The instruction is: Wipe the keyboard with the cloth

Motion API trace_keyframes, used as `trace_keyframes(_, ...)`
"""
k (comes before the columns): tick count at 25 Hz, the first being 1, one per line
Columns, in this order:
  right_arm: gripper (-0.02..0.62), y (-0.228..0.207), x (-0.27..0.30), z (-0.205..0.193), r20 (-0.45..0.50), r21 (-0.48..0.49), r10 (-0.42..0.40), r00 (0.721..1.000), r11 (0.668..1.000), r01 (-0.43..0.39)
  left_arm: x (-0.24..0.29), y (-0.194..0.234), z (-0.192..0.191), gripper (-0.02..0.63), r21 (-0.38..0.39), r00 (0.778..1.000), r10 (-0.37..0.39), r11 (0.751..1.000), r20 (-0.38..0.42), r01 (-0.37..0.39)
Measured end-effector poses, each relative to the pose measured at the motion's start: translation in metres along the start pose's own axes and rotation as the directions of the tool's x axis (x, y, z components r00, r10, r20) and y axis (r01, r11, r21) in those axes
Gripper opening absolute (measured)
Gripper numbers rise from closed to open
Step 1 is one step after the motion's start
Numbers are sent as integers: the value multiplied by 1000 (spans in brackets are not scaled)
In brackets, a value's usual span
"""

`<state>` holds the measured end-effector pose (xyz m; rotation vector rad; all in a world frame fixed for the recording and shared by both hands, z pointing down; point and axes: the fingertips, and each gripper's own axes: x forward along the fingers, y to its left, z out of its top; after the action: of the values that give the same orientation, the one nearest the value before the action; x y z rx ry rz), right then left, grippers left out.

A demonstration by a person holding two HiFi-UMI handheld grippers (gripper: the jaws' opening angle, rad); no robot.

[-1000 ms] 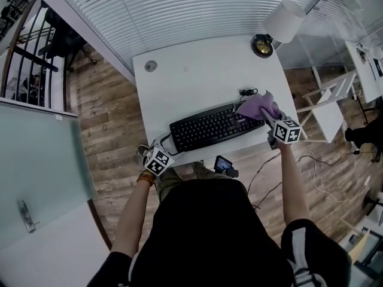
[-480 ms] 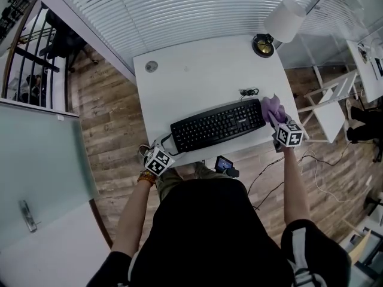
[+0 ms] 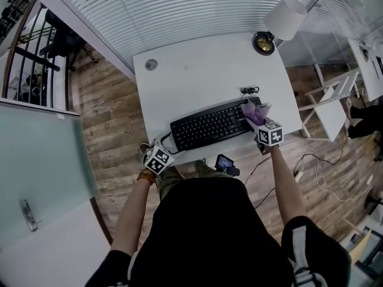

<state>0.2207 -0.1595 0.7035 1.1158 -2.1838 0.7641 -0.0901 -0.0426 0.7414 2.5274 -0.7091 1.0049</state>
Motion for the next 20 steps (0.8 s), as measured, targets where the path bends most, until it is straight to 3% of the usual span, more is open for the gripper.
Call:
trace_keyframes(3, 109, 10, 3, 0, -7, 18, 50, 999, 999, -50, 2, -1, -3, 423, 2, 1000, -6, 1000, -8, 6)
trace_keyframes(9, 104, 56, 18, 1, -76, -51, 183, 980, 981, -187, 1, 1, 1, 426, 10, 1000, 2, 1000, 4, -2)
trace_keyframes(20, 101, 112, 40, 2, -107, -95, 268, 958, 956, -278, 3, 0, -3, 430, 8, 1000, -3, 1000, -3, 3)
